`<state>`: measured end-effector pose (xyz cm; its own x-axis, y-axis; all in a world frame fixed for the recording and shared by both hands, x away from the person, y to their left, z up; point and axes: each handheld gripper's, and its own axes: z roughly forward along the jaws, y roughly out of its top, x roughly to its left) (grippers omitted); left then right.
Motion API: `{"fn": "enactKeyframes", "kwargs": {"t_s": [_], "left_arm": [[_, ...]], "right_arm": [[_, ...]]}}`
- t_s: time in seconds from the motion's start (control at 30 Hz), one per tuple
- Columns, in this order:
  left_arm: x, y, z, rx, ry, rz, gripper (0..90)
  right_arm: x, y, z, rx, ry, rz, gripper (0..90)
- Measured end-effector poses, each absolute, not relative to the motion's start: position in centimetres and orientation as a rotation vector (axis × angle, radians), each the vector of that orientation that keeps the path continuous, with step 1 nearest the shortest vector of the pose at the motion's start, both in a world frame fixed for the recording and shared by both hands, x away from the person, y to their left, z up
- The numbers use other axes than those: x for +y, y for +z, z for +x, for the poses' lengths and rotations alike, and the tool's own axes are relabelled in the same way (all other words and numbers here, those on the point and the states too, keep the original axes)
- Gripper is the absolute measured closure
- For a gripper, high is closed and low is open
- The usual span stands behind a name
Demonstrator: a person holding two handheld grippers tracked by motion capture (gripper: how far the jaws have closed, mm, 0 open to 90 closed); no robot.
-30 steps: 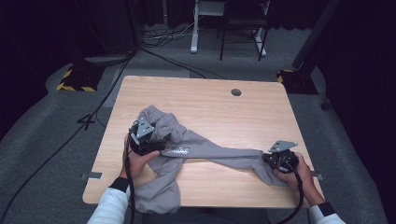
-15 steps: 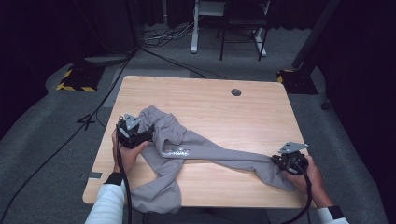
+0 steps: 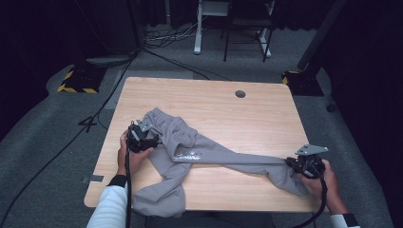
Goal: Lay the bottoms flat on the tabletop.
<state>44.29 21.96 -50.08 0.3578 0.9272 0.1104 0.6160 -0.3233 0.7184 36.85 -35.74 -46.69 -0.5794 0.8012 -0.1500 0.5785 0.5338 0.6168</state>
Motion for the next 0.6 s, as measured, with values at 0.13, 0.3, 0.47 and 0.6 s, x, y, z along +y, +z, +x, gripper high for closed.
{"fn": "enactKeyframes", "kwargs": {"t_s": [0.13,0.3,0.47,0.6], "left_arm": [[22.6,-50.1,44.3,1.371,0.75,2.04,29.0],[24.5,-50.0,44.1,1.45,0.795,2.009,29.1],[26.5,-49.9,43.8,1.549,0.799,1.966,28.9],[26.3,-49.6,43.7,1.539,0.756,1.98,29.3]], "right_arm": [[-36.9,-46.5,37.0,2.289,0.679,1.182,85.1],[-38.8,-46.6,37.2,2.196,0.605,1.301,83.6],[-40.2,-46.9,37.4,2.167,0.566,1.388,80.9],[-39.9,-46.5,37.5,2.151,0.569,1.382,66.8]]}}
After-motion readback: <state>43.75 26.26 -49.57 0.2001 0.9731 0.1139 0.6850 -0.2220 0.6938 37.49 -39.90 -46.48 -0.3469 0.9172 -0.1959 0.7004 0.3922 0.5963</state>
